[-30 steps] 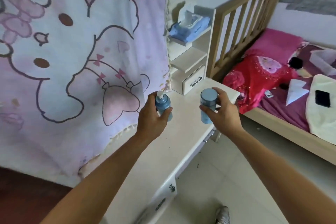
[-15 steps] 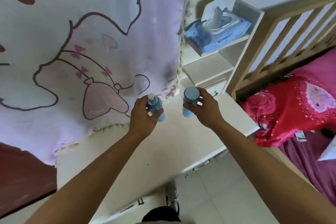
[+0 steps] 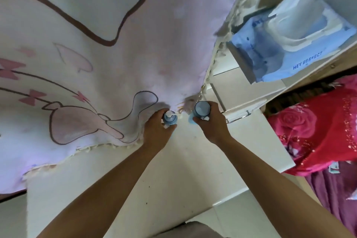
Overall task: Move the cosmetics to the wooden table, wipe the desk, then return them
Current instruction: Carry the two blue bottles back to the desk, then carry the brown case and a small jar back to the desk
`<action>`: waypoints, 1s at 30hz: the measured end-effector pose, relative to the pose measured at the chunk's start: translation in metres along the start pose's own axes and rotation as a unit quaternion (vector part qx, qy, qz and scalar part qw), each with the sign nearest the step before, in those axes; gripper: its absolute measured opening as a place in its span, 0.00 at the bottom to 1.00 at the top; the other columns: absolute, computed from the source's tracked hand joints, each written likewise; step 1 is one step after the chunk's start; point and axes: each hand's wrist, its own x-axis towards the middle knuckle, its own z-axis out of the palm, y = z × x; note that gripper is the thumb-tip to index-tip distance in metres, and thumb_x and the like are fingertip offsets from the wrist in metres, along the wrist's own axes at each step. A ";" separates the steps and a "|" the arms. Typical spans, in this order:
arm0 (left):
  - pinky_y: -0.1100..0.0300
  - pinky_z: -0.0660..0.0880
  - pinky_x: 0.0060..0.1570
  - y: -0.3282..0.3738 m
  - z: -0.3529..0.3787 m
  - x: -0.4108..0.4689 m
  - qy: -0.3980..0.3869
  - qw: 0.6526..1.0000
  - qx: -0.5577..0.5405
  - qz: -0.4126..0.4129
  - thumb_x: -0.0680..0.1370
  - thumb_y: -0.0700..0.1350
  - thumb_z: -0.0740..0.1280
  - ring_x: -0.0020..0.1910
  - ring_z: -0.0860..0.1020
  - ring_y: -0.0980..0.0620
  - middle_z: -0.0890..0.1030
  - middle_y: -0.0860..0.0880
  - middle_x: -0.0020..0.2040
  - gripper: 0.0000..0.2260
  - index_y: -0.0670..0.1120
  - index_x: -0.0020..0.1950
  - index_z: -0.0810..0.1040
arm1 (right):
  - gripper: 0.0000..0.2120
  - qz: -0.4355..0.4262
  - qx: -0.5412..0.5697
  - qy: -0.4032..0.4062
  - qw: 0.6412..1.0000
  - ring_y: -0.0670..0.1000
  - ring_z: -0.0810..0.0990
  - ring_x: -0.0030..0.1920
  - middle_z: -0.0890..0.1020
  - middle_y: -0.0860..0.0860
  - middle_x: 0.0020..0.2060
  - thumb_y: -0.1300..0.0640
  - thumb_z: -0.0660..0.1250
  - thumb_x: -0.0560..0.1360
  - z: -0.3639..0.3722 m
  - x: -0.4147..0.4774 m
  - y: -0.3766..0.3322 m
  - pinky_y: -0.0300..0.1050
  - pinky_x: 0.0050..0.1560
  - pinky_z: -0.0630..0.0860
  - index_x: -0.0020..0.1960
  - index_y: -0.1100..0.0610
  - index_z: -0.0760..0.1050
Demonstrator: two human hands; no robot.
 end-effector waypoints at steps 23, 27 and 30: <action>0.46 0.65 0.70 0.048 -0.022 -0.095 0.134 0.969 0.210 0.009 0.83 0.52 0.58 0.74 0.64 0.44 0.65 0.45 0.76 0.22 0.47 0.75 0.67 | 0.38 -0.181 -0.107 -0.106 0.972 0.56 0.62 0.75 0.62 0.57 0.76 0.55 0.67 0.78 -0.044 -0.023 0.000 0.47 0.73 0.61 0.80 0.58 0.49; 0.40 0.64 0.68 0.060 -0.030 -0.192 0.256 0.929 0.265 -0.040 0.82 0.54 0.55 0.74 0.63 0.40 0.64 0.40 0.76 0.23 0.45 0.74 0.69 | 0.33 -0.346 -0.156 -0.064 0.923 0.58 0.50 0.79 0.49 0.58 0.79 0.43 0.58 0.81 -0.044 -0.058 0.009 0.53 0.77 0.54 0.79 0.57 0.54; 0.37 0.62 0.68 0.061 -0.046 -0.267 0.293 0.900 0.297 -0.125 0.81 0.56 0.53 0.75 0.62 0.38 0.61 0.38 0.77 0.26 0.44 0.75 0.67 | 0.34 -0.444 -0.212 -0.116 0.863 0.59 0.44 0.79 0.47 0.58 0.80 0.37 0.53 0.81 -0.026 -0.099 0.005 0.59 0.77 0.47 0.80 0.53 0.52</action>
